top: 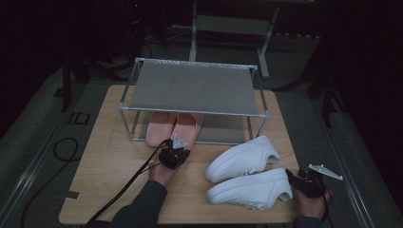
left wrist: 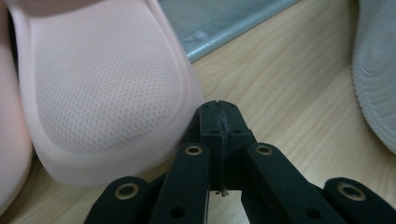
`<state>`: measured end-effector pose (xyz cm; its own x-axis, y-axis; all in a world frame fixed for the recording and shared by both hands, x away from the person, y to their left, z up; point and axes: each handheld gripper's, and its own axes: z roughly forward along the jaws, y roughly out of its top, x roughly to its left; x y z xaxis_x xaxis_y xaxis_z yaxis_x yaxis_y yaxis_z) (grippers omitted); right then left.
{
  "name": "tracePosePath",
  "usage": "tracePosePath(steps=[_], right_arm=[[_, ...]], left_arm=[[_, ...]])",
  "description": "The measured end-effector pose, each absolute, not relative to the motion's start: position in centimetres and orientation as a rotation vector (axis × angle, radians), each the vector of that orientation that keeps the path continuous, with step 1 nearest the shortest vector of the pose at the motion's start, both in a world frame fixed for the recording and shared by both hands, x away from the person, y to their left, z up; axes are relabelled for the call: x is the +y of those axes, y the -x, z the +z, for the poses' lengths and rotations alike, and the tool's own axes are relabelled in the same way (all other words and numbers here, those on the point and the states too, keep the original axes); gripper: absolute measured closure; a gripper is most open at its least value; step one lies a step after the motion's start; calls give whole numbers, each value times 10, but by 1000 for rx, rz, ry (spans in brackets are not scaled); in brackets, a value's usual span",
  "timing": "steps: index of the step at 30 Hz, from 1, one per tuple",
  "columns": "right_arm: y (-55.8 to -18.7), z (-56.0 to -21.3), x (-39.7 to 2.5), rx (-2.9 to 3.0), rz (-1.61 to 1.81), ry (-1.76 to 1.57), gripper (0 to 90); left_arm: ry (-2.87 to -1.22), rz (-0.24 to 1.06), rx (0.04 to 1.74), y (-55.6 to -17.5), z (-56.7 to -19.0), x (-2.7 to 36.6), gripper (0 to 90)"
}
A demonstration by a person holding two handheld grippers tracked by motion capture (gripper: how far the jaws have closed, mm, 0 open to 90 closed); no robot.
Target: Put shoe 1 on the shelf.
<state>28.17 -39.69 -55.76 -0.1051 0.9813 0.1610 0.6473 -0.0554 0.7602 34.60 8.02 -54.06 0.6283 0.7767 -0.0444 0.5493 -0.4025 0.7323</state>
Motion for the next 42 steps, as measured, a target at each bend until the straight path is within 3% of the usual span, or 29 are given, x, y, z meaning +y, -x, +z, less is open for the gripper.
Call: tracePosePath(steps=[34, 42], right_arm=[[-282, -558, -397, 1783, 1003, -1730, 360], [-282, -558, -397, 1784, 1004, -1729, 360]], left_arm=[[-2017, 400, 1130, -382, -547, 79, 900], [-2019, 420, 1088, -378, -537, 85, 900]])
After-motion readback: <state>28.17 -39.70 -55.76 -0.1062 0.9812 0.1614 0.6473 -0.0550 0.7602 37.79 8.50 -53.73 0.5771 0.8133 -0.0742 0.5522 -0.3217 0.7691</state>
